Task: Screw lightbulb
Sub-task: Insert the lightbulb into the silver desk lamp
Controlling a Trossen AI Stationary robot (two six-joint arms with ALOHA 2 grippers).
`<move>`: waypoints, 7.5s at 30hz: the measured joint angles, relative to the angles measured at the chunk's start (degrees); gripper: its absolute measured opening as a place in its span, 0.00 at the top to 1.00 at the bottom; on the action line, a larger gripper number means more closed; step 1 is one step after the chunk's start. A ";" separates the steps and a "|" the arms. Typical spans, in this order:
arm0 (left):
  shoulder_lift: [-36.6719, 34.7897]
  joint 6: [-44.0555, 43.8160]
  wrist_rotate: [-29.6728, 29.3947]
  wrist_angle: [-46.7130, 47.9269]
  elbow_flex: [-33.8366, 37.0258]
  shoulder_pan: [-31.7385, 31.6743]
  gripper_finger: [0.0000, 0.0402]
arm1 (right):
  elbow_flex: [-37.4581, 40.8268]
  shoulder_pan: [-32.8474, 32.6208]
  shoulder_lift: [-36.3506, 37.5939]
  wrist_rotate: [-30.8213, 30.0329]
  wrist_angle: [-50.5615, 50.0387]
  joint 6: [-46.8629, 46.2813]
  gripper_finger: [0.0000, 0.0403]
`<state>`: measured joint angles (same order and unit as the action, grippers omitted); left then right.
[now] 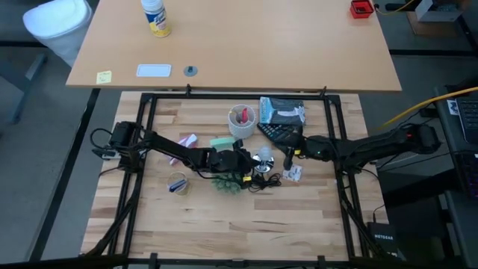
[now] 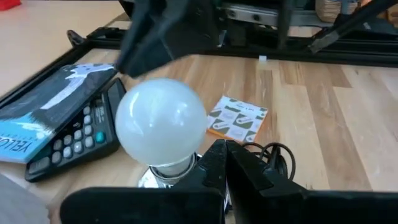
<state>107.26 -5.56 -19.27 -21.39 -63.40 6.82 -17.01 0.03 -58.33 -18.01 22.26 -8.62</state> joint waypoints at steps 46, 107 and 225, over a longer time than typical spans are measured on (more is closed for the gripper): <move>-1.85 1.79 -13.01 4.02 0.04 -3.55 1.00 | 0.02 -0.11 0.88 20.51 4.87 -2.06 0.88; -0.85 -1.95 -12.28 6.03 0.04 -3.57 1.00 | 0.02 -0.11 -3.36 16.97 7.69 -2.08 0.88; -2.47 -2.03 -8.17 8.14 -0.02 -0.97 1.00 | 0.02 0.00 -9.32 1.96 12.72 -3.99 0.88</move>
<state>104.79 -7.59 -27.44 -13.25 -63.42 5.86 -16.99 0.03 -67.66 -16.05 34.98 -12.60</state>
